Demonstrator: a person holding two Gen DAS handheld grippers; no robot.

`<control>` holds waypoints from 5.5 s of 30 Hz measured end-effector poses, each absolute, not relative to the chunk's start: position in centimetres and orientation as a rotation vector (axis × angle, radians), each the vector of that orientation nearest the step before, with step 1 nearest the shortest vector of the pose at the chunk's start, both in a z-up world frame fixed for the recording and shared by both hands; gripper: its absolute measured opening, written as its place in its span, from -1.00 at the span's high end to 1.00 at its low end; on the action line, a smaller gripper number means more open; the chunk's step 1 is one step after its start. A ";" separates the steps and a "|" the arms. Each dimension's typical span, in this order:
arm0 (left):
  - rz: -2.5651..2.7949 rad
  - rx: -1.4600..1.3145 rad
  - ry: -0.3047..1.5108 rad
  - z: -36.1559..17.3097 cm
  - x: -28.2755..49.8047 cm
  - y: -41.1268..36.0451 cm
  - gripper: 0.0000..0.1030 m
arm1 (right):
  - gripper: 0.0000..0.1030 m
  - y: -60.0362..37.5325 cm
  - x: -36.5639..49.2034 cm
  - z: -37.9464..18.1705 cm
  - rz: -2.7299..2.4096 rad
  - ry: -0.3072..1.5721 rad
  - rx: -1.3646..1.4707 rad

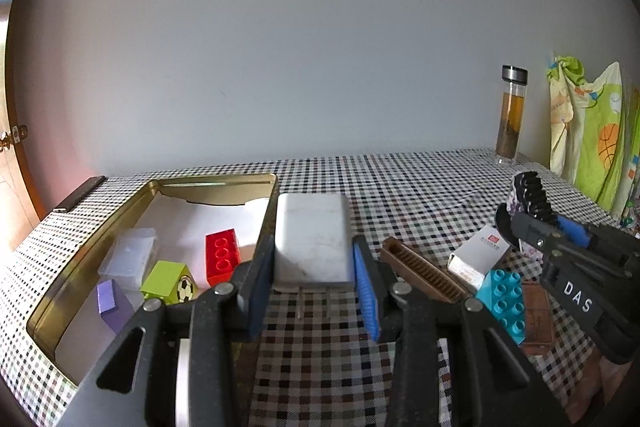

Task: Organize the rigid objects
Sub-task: 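Carry the white charger and black ribbed object over the tin with both grippers, then lower the white charger into the tin with the left gripper while the right gripper holds the black object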

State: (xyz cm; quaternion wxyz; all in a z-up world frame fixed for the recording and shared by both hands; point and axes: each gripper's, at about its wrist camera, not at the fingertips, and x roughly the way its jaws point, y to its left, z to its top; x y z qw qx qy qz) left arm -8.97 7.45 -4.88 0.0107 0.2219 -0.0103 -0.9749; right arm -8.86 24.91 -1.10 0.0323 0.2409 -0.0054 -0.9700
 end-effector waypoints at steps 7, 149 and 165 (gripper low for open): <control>-3.043 0.653 -0.018 -4.7 -8.3 7.1 0.28 | 0.41 24.1 -8.3 -0.7 -2.970 -0.006 0.684; -2.758 0.875 0.033 -5.5 -10.0 -8.7 0.28 | 0.41 5.7 -10.6 -0.8 -2.563 0.180 0.628; -2.735 0.982 -0.059 -5.5 -12.1 -8.3 0.28 | 0.41 4.8 -11.3 -1.4 -2.548 0.224 0.670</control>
